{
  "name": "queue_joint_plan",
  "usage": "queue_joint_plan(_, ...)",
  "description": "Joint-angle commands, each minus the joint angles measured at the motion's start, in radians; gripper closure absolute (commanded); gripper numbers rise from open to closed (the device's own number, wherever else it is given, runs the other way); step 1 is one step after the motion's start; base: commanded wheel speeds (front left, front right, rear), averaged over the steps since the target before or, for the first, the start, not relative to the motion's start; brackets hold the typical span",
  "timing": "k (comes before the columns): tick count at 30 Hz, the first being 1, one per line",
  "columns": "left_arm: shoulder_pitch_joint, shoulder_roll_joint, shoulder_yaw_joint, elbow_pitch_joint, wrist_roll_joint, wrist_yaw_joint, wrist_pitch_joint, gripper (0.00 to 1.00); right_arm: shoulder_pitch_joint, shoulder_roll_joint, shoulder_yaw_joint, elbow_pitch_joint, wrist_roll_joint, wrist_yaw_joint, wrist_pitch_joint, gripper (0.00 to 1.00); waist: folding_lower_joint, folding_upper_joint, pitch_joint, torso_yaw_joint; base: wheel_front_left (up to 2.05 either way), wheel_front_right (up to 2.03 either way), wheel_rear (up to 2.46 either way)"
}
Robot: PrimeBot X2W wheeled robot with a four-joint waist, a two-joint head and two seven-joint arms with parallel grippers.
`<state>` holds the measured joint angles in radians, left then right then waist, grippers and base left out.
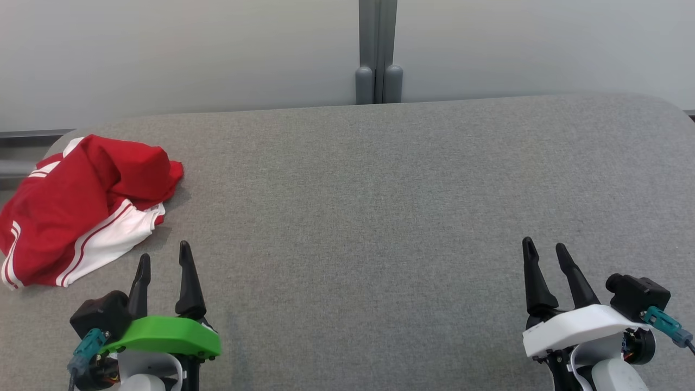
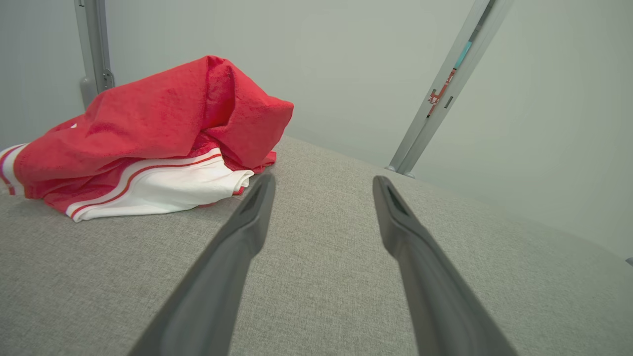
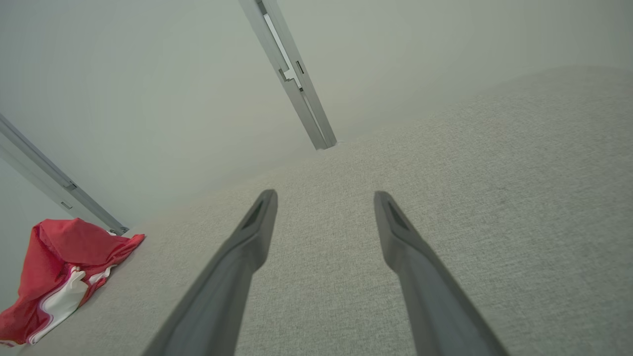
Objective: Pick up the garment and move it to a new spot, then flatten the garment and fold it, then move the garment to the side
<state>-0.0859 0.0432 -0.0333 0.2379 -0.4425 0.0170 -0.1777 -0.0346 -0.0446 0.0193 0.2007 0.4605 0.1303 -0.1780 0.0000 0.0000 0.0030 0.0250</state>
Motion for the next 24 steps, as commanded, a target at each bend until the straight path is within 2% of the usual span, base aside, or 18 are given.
queue_joint_plan(1, -0.027, 0.008, -0.003, -0.001, 0.023, -0.003, -0.011, 0.0, 0.002, -0.006, 0.002, -0.004, -0.028, 0.001, -0.01, 0.0, 0.0, 0.0, 0.0, 0.001, 0.0, 0.0, 0.0)
queue_joint_plan(24, -0.031, 0.016, -0.027, 0.05, 0.194, 0.008, -0.049, 0.0, 0.015, -0.007, 0.005, 0.011, -0.233, 0.001, -0.058, 0.0, 0.0, 0.0, -0.01, 0.014, 0.0, 0.0, 0.0)
